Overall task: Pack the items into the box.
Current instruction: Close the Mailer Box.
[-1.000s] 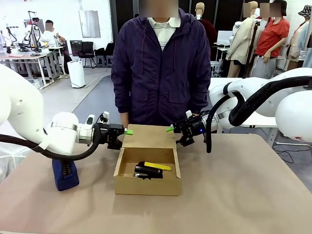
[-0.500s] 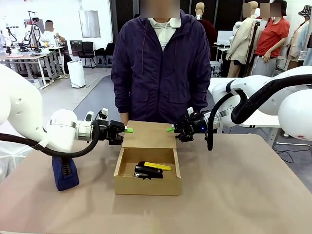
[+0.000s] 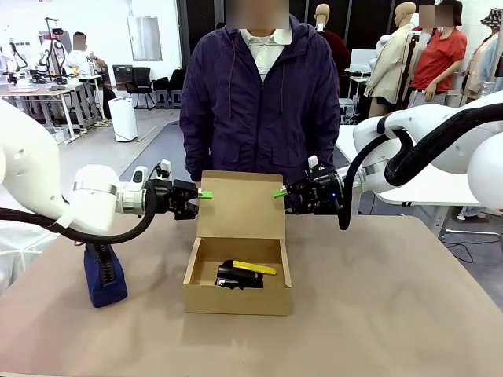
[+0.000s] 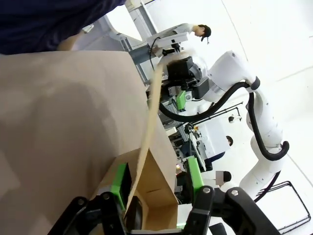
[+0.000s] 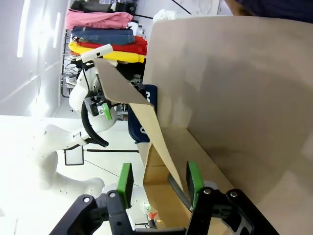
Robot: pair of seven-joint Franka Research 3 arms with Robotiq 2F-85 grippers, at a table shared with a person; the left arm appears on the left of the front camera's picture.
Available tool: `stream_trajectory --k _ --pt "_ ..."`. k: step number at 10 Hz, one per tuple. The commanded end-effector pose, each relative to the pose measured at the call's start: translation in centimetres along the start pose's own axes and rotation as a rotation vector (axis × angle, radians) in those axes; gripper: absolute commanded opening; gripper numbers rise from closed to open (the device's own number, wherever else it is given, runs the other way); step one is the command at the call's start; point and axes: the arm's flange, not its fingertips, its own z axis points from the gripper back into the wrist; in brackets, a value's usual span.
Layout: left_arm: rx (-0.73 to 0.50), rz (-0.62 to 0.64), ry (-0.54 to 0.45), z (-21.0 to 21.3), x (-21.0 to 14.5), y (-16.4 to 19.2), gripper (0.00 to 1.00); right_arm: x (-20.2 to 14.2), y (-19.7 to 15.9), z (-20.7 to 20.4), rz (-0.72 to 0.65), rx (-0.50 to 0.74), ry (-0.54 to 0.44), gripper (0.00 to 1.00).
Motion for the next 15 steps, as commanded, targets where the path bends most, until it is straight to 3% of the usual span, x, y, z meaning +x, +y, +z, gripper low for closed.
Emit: stream_trajectory --k 1,2,8,11,15 --pt "-0.070 0.021 0.003 0.7 -1.0 -0.8 0.62 -1.4 0.1 -0.9 0.035 0.018 -0.027 0.59" --pt "0.000 0.000 0.000 0.0 0.0 0.0 0.62 -1.3 0.0 -0.6 0.008 -0.032 -0.008 0.59" --pt "-0.004 0.006 0.003 0.1 -0.2 0.1 0.62 -0.6 -0.4 -0.3 0.000 -0.009 0.005 0.59" --pt "-0.092 -0.247 -0.010 -0.8 -1.7 -0.8 0.62 -1.4 1.5 -0.9 0.197 -0.033 -0.070 0.59" --pt "-0.159 -0.492 -0.008 -0.2 -3.8 -1.4 0.62 -2.7 2.0 -1.1 0.408 -0.112 -0.147 0.59"
